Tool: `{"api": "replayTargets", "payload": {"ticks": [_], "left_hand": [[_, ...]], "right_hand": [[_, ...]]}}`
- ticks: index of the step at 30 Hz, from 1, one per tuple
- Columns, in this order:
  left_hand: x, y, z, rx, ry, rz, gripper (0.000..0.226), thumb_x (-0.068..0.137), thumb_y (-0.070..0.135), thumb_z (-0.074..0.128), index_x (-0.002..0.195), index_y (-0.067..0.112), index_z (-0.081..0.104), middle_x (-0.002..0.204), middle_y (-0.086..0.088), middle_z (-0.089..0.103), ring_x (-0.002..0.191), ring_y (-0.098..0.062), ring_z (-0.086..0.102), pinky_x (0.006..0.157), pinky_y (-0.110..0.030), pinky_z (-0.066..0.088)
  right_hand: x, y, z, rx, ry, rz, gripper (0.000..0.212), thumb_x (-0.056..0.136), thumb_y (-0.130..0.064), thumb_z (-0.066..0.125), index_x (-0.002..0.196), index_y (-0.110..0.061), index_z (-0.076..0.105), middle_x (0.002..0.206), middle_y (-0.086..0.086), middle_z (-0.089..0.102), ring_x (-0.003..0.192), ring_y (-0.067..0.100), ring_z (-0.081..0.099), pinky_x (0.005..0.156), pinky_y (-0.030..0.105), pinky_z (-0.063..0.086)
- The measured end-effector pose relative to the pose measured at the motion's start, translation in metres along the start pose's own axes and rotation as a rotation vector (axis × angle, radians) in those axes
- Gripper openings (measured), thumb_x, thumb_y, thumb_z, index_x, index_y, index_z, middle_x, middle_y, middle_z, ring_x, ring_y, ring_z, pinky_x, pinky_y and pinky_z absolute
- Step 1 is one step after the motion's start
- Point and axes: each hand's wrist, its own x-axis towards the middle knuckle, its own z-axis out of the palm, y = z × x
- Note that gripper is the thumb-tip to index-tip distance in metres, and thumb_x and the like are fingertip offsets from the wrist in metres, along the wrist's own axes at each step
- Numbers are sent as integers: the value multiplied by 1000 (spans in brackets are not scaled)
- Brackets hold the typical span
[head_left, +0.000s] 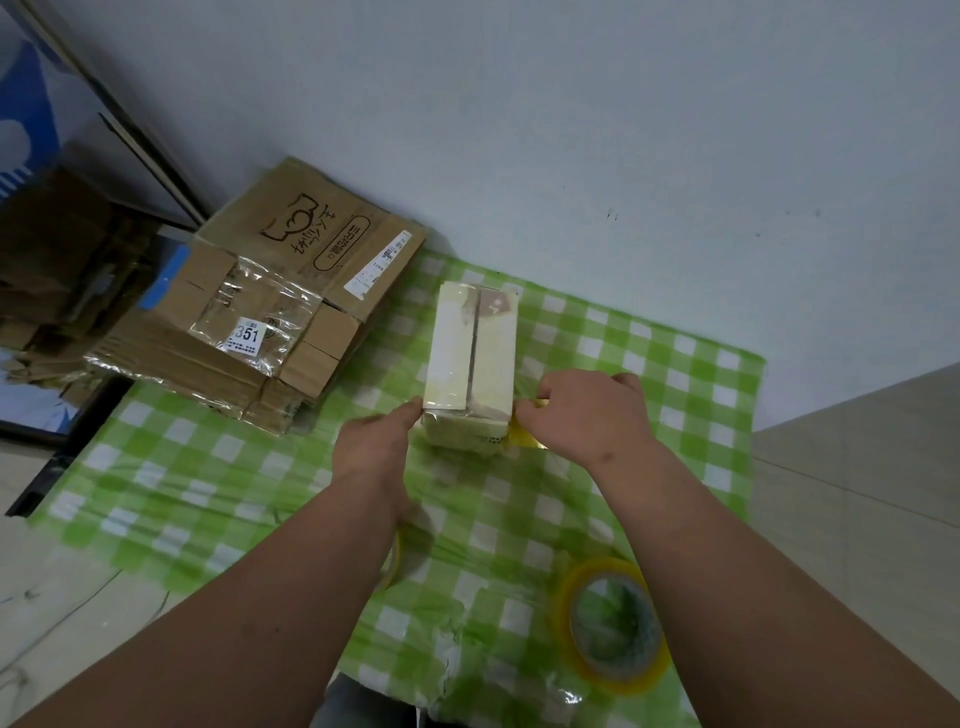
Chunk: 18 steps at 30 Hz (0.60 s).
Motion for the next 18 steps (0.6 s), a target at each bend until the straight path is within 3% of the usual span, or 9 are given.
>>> {"api": "replayTargets", "payload": {"ticks": [1,3,5,9,12,14,18], "left_hand": [[2,0,0,-10,-15,75,42,80,33,79,115,23,59,112,-5,58,104,-27,55,91,-42,49],[4,1,0,44,-49,269,18,88,16,71,99,28,65,98,3,63,93,-19,60,80,-29,51],[3,7,-1,187,-68,449,21,91,8,64,83,27,68,81,10,67,77,-10,62,61,-17,45],[0,11,-2,410,-38,566,25,95,13,48,88,26,67,73,6,64,50,-9,48,47,-23,38],[-4,10,3,463,-47,594,28,96,42,51,76,23,54,71,5,56,58,-10,49,51,-26,33],[-4,11,7,520,-64,607,35,88,57,59,84,23,52,81,8,57,73,-8,55,55,-26,37],[3,11,15,586,-38,600,51,79,56,73,101,17,48,90,6,56,77,-9,55,60,-30,40]], "right_hand": [[0,-1,1,12,3,3,34,86,-52,39,77,-27,60,63,-10,56,63,6,47,94,41,26],[-2,-3,3,42,12,5,33,87,-52,41,81,-28,62,61,-10,56,62,5,48,93,40,25],[-3,-5,4,53,33,2,33,88,-51,41,76,-27,60,59,-9,56,61,7,50,94,40,26],[-6,-11,6,50,66,-22,35,90,-48,39,66,-26,53,61,-8,56,59,9,50,97,42,28],[-10,-18,8,31,106,-50,39,93,-41,35,60,-24,47,65,-7,55,62,14,52,101,44,29],[-12,-21,8,26,103,-57,42,94,-41,27,61,-24,48,67,-6,55,67,18,55,102,47,29],[-14,-23,8,53,61,-22,70,87,-65,3,68,-25,57,69,-7,57,75,20,59,100,47,28]]}}
